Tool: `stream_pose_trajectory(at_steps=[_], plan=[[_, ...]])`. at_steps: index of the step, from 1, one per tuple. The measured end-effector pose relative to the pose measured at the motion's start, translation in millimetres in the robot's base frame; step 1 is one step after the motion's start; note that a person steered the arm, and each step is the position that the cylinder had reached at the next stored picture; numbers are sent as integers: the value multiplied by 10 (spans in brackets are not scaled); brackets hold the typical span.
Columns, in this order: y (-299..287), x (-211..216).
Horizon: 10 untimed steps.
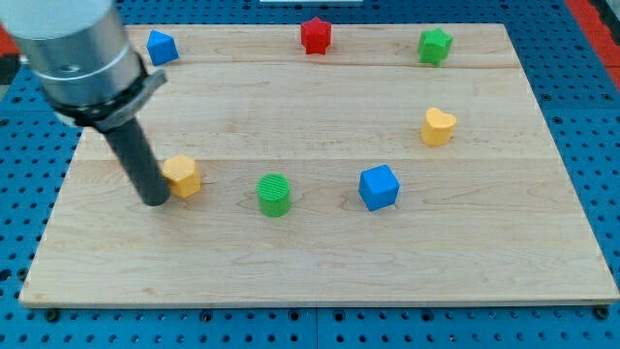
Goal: Place the red circle above the yellow hexagon
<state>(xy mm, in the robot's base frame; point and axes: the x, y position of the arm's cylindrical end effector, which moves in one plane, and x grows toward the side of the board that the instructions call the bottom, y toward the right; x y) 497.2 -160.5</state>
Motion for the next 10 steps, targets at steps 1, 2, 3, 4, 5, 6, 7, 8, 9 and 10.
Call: stream_pose_trajectory(at_steps=[1, 2, 3, 4, 5, 6, 7, 8, 9, 10], plan=[[186, -269], [112, -162], [-631, 152], [-830, -163], [-828, -444], [-699, -721], [-678, -916], [-1168, -971], [-940, -1093], [-465, -1182]])
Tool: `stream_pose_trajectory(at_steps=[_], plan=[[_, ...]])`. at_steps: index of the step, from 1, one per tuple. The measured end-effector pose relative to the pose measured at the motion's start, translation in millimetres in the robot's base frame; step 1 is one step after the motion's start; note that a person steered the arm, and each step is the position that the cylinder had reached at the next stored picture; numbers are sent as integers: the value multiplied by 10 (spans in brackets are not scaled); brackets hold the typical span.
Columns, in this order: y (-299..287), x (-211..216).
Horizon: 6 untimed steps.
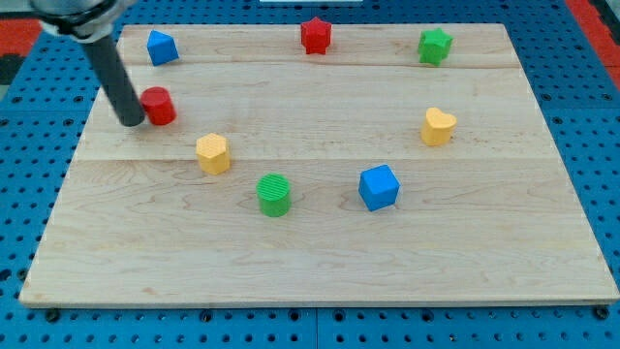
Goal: Place the red circle above the yellow hexagon
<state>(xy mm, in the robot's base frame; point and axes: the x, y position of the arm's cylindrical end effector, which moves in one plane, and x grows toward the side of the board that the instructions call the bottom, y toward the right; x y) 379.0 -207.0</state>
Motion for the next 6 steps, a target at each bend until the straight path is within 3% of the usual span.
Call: stream_pose_trajectory(at_steps=[2, 3, 5, 6], plan=[[-305, -184], [-94, -556], [407, -241], [307, -289]])
